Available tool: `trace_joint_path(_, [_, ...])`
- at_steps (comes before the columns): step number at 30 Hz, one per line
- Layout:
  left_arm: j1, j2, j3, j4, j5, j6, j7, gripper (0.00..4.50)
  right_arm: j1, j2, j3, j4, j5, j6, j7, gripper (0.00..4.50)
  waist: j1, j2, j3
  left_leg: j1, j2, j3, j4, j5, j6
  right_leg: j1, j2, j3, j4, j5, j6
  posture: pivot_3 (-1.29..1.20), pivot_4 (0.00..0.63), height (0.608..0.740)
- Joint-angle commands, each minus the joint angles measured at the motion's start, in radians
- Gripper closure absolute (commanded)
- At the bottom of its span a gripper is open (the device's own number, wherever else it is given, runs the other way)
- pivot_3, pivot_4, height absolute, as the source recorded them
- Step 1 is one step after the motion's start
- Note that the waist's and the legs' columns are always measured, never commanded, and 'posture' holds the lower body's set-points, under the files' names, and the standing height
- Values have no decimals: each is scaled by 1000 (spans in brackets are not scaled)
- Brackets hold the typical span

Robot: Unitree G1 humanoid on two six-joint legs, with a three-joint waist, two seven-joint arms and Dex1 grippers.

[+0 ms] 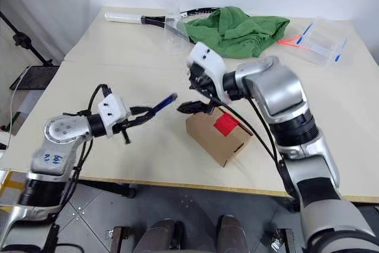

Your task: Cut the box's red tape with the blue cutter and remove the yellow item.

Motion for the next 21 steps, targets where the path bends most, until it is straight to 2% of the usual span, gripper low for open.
trace_joint_path(1, [-48,-45,39,58,13,-191,88,4118,-91,2,-59,73,29,104,-62,54,-2,0,0,0,0,0,0,0,0,0,0,-1,0,0,0,0,150,740])
trace_joint_path(8, [-67,-78,6,127,27,-326,115,4118,-200,35,-133,204,95,189,-119,54,-6,0,0,0,3,3,-2,0,0,-1,-1,-9,-1,0,0,0,150,740])
trace_joint_path(12, [-88,-97,-24,170,60,-340,134,4118,-239,54,-183,267,138,210,-142,54,-3,0,0,0,2,3,-1,0,0,-1,-1,-9,-1,0,0,0,150,740])
trace_joint_path(21, [-107,-121,-43,174,43,-324,127,4118,-234,64,-157,267,195,196,-139,54,-4,0,0,-1,2,2,-1,0,0,-1,-2,-11,-1,0,0,0,150,740])
